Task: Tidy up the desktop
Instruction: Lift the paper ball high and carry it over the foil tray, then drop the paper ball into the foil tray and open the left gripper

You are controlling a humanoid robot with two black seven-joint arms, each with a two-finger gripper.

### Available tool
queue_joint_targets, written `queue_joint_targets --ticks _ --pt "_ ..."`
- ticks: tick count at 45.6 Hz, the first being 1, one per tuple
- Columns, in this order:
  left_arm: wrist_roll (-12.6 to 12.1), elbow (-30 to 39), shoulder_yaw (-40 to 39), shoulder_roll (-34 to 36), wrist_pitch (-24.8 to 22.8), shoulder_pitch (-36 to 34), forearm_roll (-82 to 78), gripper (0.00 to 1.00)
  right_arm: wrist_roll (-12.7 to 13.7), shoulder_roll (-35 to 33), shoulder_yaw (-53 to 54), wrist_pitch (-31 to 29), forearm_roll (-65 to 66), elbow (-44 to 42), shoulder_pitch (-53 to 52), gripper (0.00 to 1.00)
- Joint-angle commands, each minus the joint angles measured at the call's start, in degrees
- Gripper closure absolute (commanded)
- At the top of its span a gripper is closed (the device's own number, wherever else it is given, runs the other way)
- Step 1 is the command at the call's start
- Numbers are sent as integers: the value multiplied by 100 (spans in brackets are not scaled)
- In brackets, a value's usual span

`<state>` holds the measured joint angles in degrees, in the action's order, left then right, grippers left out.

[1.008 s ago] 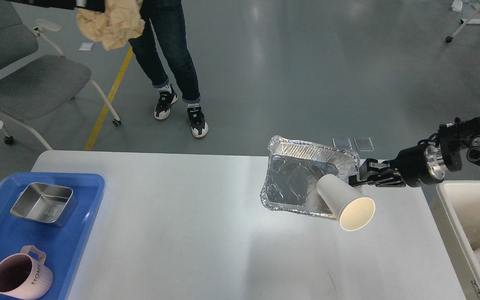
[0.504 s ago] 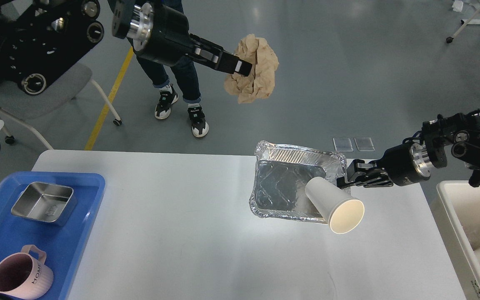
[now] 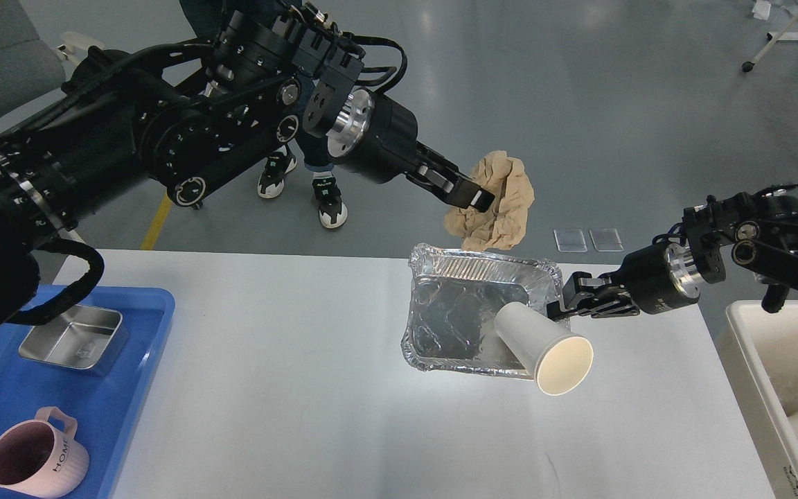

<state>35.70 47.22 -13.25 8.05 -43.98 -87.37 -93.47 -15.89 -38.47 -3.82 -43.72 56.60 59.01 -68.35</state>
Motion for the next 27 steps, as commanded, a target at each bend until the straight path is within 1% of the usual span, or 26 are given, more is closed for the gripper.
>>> queue_joint_targets --ticks 1,10,19,24,27 --pt "157 6 243 -172 -14 -8 -4 100 -2 138 -4 -92 0 -73 -2 100" --pt "192 6 665 -216 -14 10 4 100 7 243 -4 -101 0 -240 -38 100" --pt "174 -3 999 -189 4 106 4 100 7 357 -13 -101 0 -346 -29 100" --pt "113 -55 1166 -190 4 141 4 96 -2 428 -13 -101 0 -407 -55 100" --pt "51 -82 1193 -181 13 212 -4 90 7 463 -4 -101 0 -434 -73 100"
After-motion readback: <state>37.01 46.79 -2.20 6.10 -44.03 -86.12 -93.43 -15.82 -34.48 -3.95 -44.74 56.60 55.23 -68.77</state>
